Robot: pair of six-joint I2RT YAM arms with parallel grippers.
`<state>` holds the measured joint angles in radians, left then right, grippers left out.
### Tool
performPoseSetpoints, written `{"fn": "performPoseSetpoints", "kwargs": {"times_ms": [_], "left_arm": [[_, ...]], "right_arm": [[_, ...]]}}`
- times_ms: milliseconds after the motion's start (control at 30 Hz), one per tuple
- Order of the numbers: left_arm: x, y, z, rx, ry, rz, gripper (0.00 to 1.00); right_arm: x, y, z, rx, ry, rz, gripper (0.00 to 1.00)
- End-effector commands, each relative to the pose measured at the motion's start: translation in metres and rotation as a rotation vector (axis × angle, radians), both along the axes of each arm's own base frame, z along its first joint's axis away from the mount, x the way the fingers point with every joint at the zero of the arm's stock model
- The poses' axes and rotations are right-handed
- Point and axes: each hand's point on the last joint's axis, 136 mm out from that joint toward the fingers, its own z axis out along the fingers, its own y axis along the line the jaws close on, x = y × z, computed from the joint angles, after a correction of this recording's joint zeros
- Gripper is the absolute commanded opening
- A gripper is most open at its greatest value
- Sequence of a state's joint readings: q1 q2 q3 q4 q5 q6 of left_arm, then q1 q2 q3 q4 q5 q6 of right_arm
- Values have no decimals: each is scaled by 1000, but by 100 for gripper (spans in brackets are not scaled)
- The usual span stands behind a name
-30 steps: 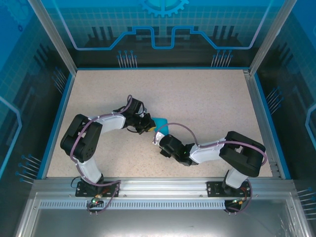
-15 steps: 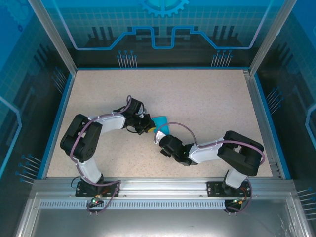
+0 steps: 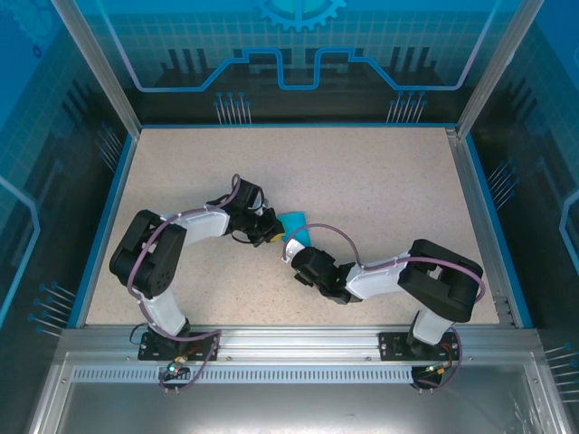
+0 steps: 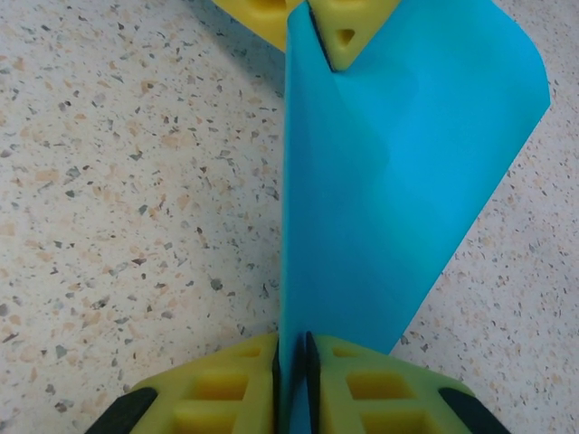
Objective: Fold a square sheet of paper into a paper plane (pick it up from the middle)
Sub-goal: Fold the wing for the fifth time at the center of the table.
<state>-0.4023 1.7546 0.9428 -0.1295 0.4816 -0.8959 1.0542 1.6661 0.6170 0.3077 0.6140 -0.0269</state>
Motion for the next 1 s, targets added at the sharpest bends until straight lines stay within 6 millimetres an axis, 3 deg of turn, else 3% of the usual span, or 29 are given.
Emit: {"fn": "performPoseSetpoints", "kwargs": {"times_ms": [0, 267, 567, 633, 733, 867, 967], "left_arm": [[-3, 0, 10, 5, -2, -1, 4], [-2, -1, 9, 6, -2, -5, 5], [0, -2, 14, 3, -13, -9, 15], [0, 0, 16, 14, -16, -6, 24], [1, 6, 22, 51, -35, 4, 30], [1, 19, 29, 120, -63, 35, 48], [1, 18, 33, 110, -72, 25, 58]], "right_arm": [[3, 3, 4, 9, -23, -18, 17], [5, 2, 5, 3, -33, -28, 19], [9, -3, 10, 27, -38, -69, 0], [9, -3, 11, 60, -12, -71, 0], [8, -1, 17, 138, 36, -57, 0], [4, 3, 25, 285, 151, -13, 0], [2, 4, 28, 349, 202, 15, 0]]}}
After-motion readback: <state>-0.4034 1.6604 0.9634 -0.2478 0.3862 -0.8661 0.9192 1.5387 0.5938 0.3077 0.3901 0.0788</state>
